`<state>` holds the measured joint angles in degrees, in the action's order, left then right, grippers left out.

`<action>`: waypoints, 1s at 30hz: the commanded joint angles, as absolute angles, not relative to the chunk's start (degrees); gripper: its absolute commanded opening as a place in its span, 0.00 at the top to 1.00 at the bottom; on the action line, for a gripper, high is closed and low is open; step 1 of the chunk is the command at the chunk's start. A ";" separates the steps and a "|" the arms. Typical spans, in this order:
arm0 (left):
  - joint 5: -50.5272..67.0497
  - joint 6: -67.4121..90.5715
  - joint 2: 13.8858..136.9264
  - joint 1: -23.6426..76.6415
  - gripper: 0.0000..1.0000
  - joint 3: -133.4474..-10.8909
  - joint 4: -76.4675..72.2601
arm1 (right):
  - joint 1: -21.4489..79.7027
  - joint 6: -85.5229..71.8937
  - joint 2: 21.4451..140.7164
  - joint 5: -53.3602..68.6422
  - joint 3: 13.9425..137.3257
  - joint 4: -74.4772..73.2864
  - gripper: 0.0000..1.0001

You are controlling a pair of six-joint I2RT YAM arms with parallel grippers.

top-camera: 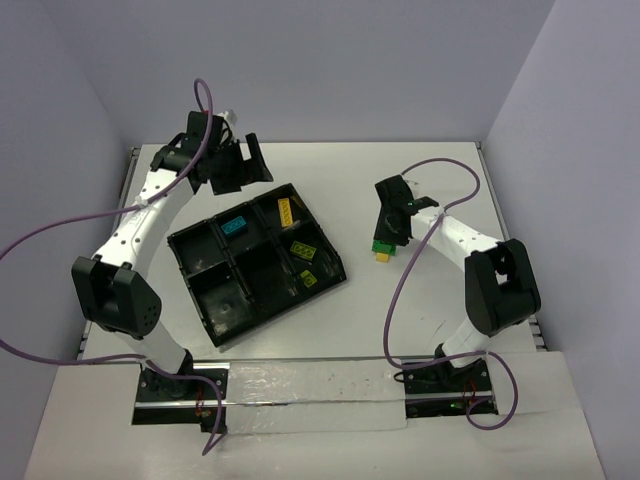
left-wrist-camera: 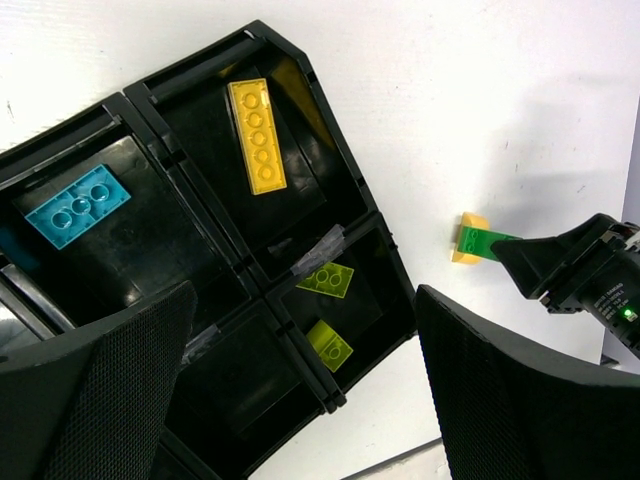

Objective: Sort the legos into containers by color

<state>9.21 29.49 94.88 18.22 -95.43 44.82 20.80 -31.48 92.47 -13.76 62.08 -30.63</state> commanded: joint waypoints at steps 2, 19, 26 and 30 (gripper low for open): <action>11.77 29.92 94.86 19.47 0.04 -99.04 41.77 | 21.27 -29.65 87.97 -9.62 65.26 -32.63 1.00; 38.46 40.80 97.07 24.63 0.18 -90.31 18.36 | 21.16 -23.08 71.72 18.45 66.40 -19.46 1.00; 40.93 46.22 102.91 25.78 0.17 -95.48 18.59 | 21.18 -21.69 68.69 19.42 64.33 -18.52 1.00; 41.65 48.07 105.71 27.03 0.21 -97.03 19.22 | 21.13 -21.51 67.68 19.61 63.92 -18.11 1.00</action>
